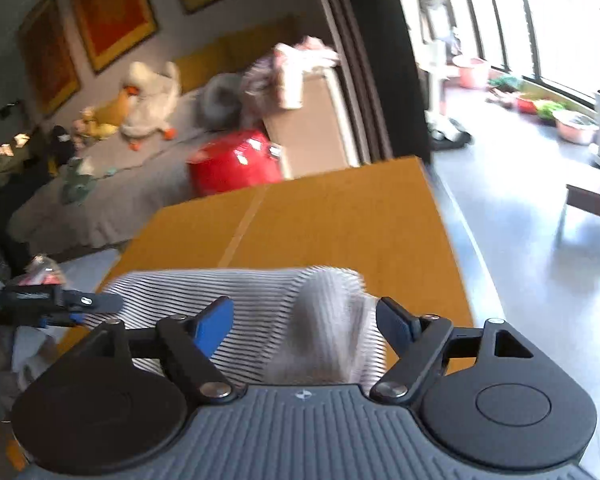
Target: Fold clothes
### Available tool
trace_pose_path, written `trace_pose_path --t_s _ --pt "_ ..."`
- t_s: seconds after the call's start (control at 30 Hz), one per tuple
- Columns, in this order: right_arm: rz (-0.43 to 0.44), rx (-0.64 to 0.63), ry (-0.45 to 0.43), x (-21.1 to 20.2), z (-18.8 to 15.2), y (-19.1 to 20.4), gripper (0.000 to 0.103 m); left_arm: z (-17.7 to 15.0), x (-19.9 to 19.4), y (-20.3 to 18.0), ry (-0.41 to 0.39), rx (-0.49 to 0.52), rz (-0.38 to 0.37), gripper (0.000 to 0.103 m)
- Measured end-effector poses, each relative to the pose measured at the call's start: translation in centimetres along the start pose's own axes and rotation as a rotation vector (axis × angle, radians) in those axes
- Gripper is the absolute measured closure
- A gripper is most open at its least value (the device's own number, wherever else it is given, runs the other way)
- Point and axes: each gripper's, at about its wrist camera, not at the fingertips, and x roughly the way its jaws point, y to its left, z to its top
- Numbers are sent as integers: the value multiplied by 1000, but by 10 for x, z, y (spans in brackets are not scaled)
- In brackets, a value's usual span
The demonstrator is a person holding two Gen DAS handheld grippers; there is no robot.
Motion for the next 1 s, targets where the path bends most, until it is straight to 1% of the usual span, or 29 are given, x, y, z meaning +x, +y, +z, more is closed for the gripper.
trace_pose_path --t_s 0.07,0.13,0.2,0.23,0.27,0.3,0.33,0.43,0.47,0.5,0.57,0.67,0.7,0.8,0.9,0.97,1.0 --pt "7 56 54 12 -7 -8 24 -1 7 0 13 -5 -8 9" --pt "45 92 91 27 -15 -9 24 -1 14 2 29 -9 -2 14" --pt "77 77 109 41 -19 -4 26 -3 19 1 20 2 -3 17" --pt "78 50 108 47 -20 1 28 -2 19 1 16 9 -5 20" --pt "81 22 101 53 -20 6 37 -2 20 1 14 15 -8 25" --pt "86 -4 93 60 -18 11 51 -1 22 2 12 19 -13 30" --pt "100 -4 91 66 -16 13 55 1 24 3 7 22 -19 31" --pt "108 -4 65 88 2 19 63 10 30 3 -12 39 -14 35" --pt "107 -7 49 92 10 22 66 16 33 4 -24 45 -7 39" --pt "106 -9 33 95 18 24 69 23 35 4 -38 43 -4 45" --pt "119 -11 -10 96 33 29 71 40 35 -1 -80 37 -10 51" --pt "164 -15 -76 81 50 32 71 52 18 -7 -144 53 -30 52" --pt "165 -10 -66 79 46 30 71 51 12 -9 -153 59 -39 52" --pt "157 13 -9 73 27 22 70 33 1 -14 -129 79 -58 51" --pt "149 36 48 67 7 13 67 7 1 -13 -53 93 -56 49" --pt "132 80 95 67 -8 4 64 -10 5 -11 5 97 -43 49" --pt "132 95 95 64 -11 0 64 -16 6 -6 25 96 -36 48"
